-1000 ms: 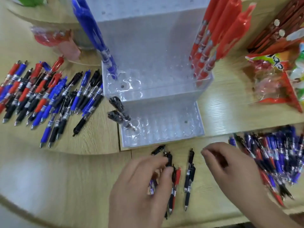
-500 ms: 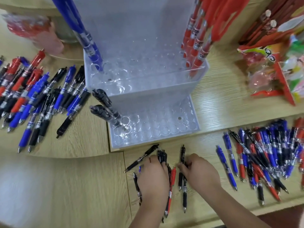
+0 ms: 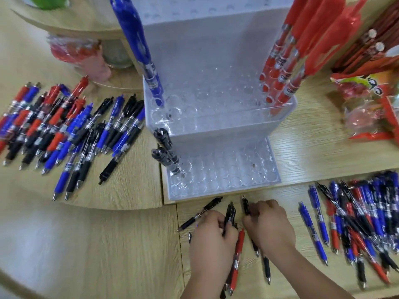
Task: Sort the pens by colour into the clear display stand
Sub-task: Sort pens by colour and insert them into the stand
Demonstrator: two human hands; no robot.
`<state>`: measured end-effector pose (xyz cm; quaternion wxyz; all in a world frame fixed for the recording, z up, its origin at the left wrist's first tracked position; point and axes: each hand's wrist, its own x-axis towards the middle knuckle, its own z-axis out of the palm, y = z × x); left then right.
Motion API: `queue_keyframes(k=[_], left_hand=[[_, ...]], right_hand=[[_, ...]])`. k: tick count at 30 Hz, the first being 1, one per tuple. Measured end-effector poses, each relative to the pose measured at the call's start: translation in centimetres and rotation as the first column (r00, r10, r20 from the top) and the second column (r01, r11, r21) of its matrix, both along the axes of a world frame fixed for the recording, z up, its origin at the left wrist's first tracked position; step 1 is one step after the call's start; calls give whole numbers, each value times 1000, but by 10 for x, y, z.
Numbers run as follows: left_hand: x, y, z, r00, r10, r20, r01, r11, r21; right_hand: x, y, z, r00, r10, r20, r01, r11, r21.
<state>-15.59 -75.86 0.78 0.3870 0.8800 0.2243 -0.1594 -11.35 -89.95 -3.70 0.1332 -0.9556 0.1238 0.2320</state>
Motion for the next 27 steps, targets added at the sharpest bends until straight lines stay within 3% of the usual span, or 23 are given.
queue_keyframes(k=[5, 9, 13, 18, 22, 27], left_hand=[[-15, 13, 36, 984, -26, 175, 59, 981, -185], [-14, 41, 80, 932, 69, 355, 16, 973, -230], [-7, 74, 132, 855, 175, 488, -82, 975, -206], [5, 101, 166, 747, 201, 634, -94, 976, -198], [17, 102, 158, 683, 246, 687, -140, 968, -207], [23, 87, 151, 636, 331, 697, -209, 944, -257]], right_hand=[[5, 0, 3, 993, 116, 37, -114, 992, -52], [3, -5, 37, 994, 81, 78, -90, 988, 125], [-9, -7, 103, 956, 223, 192, -280, 886, 369], [3, 24, 189, 886, 12, 464, -332, 714, 616], [28, 60, 214, 862, -158, 481, -340, 523, 782], [44, 91, 206, 843, -128, 522, -392, 518, 760]])
